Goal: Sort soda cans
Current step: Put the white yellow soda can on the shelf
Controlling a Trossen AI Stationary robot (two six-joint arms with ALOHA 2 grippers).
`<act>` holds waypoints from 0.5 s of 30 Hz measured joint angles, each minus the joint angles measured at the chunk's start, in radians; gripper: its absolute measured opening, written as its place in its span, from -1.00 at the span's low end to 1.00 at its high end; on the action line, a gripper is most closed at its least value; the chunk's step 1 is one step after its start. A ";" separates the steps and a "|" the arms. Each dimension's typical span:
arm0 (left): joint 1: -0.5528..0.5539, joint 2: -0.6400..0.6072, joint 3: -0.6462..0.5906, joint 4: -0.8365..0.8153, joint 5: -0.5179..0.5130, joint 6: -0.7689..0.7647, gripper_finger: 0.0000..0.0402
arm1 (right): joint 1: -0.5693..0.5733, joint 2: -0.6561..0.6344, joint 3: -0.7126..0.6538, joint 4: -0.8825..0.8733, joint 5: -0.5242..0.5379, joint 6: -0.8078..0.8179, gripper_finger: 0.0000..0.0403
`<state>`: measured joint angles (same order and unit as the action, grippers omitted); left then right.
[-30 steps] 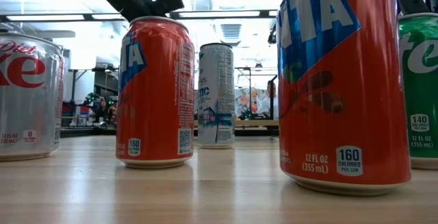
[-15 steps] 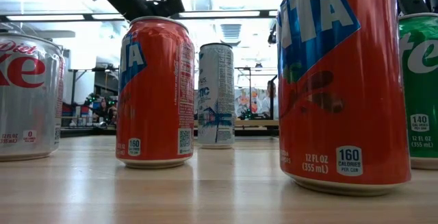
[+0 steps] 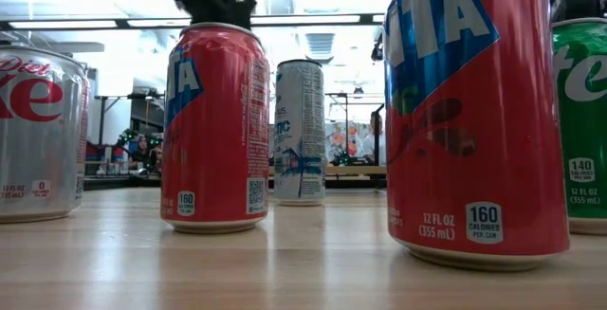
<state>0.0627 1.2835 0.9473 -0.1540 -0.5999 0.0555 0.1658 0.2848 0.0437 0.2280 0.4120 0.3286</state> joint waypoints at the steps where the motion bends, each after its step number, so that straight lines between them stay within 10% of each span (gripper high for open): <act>1: -0.018 -0.017 0.001 0.009 0.029 0.027 -1.00 | 0.000 0.000 0.007 0.001 0.000 -0.005 -0.94; 7: -0.123 -0.130 -0.041 0.152 0.251 0.109 -1.00 | 0.000 0.033 0.112 -0.005 0.000 -0.056 -0.94; 15: -0.192 -0.255 -0.238 0.473 0.240 0.154 -1.00 | -0.001 0.247 0.324 -0.015 0.040 -0.159 -0.94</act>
<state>-0.1296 1.0282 0.7090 0.3194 -0.3603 0.2092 0.1650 0.5315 0.3681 0.2134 0.4522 0.1698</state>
